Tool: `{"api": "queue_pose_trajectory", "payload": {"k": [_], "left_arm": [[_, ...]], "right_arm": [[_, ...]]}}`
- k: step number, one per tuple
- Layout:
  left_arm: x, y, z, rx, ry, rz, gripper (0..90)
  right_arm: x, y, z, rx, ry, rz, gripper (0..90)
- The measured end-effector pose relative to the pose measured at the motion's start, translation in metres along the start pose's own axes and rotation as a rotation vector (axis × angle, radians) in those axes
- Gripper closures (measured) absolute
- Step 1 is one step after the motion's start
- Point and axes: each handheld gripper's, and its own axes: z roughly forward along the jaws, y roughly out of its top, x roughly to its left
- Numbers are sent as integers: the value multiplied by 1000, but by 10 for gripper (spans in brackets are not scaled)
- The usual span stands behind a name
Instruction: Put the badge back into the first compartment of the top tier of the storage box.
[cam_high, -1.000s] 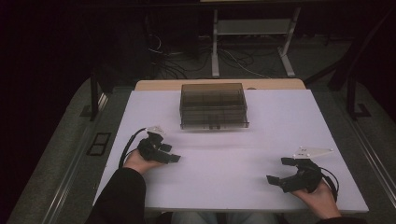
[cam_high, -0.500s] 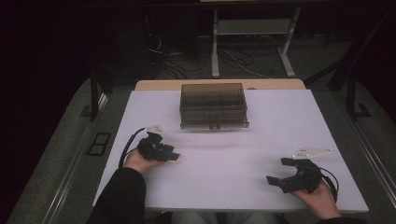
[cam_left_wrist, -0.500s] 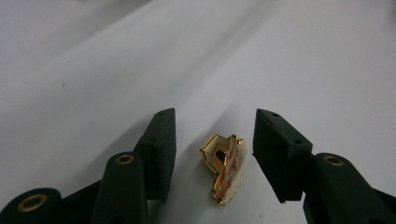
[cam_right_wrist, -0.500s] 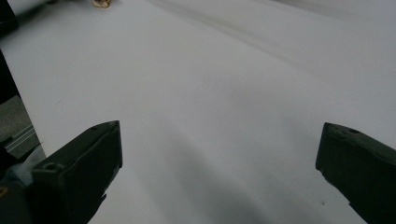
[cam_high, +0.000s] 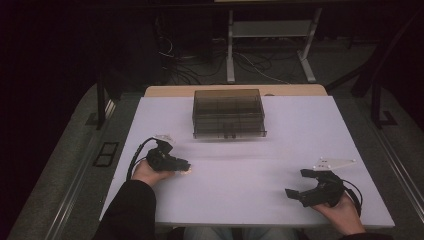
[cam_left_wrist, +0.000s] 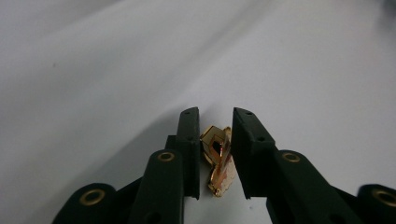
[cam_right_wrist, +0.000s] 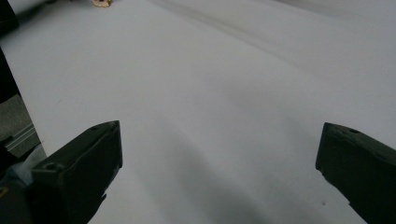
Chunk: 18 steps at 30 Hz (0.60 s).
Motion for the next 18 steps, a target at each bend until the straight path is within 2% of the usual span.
{"api": "queue_pose_trajectory", "payload": {"k": [1,7,8,12,18], "left_arm": [[1,0,-2,-14,-25,-14,817],[-2,-2,-7,-28,-25,-34,840],[-2,-3,-8,-50,-56,-53,861],[-7,-3,-9,-55,-33,-16,877],[-11,-3,-9,-59,-16,-13,879]], "right_arm": [[0,0,0,-4,-3,4,0],[-1,0,-1,-5,-4,1,0],[-1,0,-1,-5,-4,1,0],[-1,0,-1,-5,-5,1,0],[-1,0,-2,-4,-6,2,0]]}}
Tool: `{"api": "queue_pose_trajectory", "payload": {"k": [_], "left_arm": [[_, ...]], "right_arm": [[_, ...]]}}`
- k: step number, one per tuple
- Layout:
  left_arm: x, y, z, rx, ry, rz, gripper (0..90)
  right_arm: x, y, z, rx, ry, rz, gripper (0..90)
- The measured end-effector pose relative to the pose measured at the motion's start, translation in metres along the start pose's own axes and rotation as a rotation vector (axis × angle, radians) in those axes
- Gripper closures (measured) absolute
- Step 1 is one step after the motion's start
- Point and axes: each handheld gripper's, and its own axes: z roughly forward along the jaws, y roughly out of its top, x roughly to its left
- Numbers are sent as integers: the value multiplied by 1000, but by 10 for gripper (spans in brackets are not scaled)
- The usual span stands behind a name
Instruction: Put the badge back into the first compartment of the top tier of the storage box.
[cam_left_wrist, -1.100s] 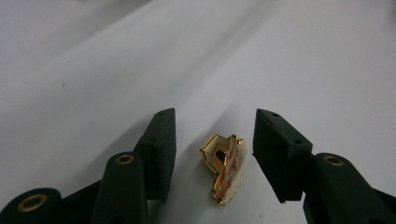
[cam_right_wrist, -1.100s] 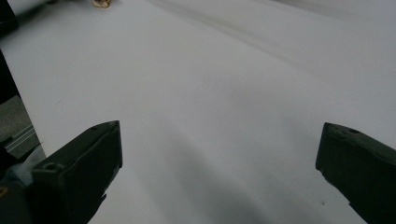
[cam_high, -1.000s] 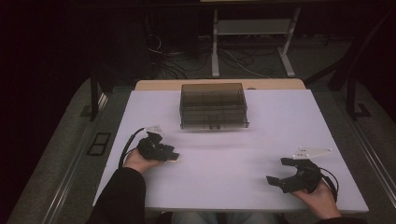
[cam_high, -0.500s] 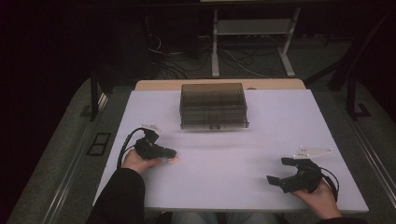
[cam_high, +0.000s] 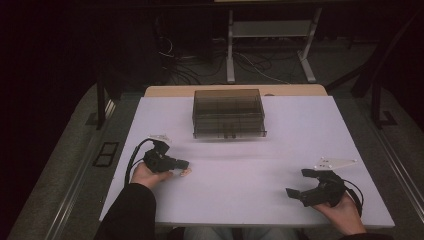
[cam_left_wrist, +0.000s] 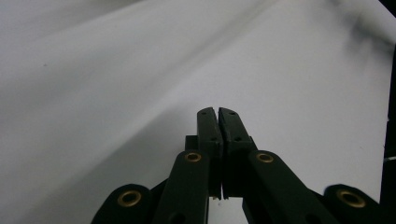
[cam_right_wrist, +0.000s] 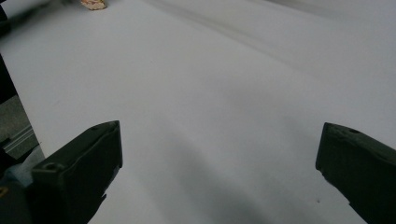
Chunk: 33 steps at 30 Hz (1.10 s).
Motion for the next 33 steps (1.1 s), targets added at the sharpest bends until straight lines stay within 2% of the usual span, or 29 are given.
{"api": "queue_pose_trajectory", "payload": {"k": [8,15,21,33], "left_arm": [[-2,1,-1,11,5,-5,879],[-4,1,-2,27,5,10,878],[-6,2,-5,17,-3,4,877],[-12,12,-14,9,3,30,877]], "right_arm": [[0,0,0,1,-1,-1,0],[0,0,0,0,-1,-2,0],[0,0,0,-1,-1,-1,0],[0,0,-1,-2,-1,3,1]]}}
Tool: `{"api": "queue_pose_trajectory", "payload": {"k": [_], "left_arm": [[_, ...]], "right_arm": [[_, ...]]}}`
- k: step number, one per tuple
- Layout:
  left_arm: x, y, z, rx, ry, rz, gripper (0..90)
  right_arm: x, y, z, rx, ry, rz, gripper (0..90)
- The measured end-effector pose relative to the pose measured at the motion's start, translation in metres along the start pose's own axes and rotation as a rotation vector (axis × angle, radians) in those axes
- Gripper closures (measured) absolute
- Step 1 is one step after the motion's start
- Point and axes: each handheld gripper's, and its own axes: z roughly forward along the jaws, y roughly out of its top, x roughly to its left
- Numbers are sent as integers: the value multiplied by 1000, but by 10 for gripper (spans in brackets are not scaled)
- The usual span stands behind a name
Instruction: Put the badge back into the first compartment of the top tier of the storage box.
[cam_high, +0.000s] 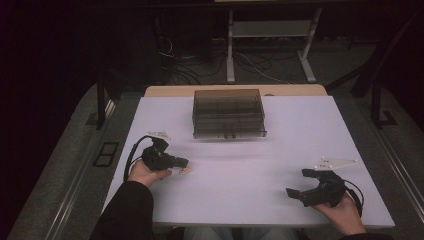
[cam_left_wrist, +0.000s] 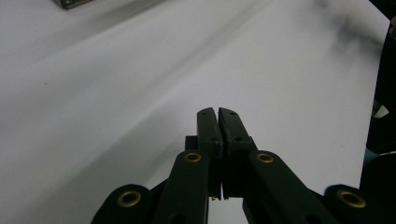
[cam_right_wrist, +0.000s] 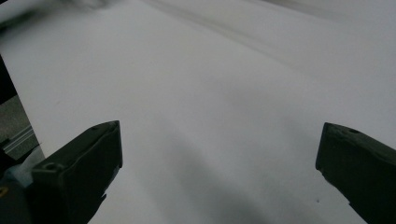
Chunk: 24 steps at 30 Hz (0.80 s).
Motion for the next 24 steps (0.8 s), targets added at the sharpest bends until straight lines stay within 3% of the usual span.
{"api": "queue_pose_trajectory", "payload": {"k": [13,24], "left_arm": [[-3,12,-10,-6,0,23,876],[-6,21,-16,-6,1,37,876]], "right_arm": [[-1,3,-6,-45,-7,-2,0],[-1,3,-6,-43,-7,-1,1]]}}
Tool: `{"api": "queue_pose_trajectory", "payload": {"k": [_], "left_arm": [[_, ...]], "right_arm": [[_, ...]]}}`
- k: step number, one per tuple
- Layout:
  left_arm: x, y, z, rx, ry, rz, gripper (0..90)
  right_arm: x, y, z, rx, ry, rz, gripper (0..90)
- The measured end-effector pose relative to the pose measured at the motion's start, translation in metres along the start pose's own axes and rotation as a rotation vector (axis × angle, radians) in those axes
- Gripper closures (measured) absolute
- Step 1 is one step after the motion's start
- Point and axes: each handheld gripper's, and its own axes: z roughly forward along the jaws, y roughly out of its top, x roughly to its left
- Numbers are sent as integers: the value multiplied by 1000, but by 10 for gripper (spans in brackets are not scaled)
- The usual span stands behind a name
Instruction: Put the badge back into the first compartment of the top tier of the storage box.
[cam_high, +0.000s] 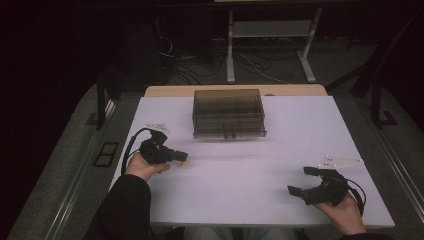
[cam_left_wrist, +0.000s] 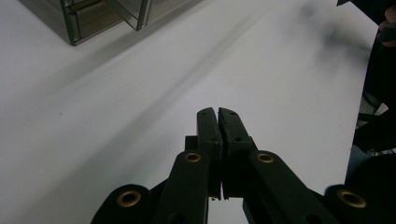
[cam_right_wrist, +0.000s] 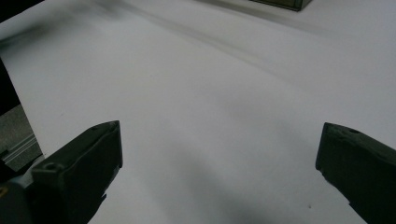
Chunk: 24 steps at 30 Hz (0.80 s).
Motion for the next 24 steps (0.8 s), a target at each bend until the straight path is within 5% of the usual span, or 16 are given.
{"api": "queue_pose_trajectory", "payload": {"k": [24], "left_arm": [[-9,29,-17,-28,11,45,875]], "right_arm": [[0,0,0,3,0,-1,1]]}}
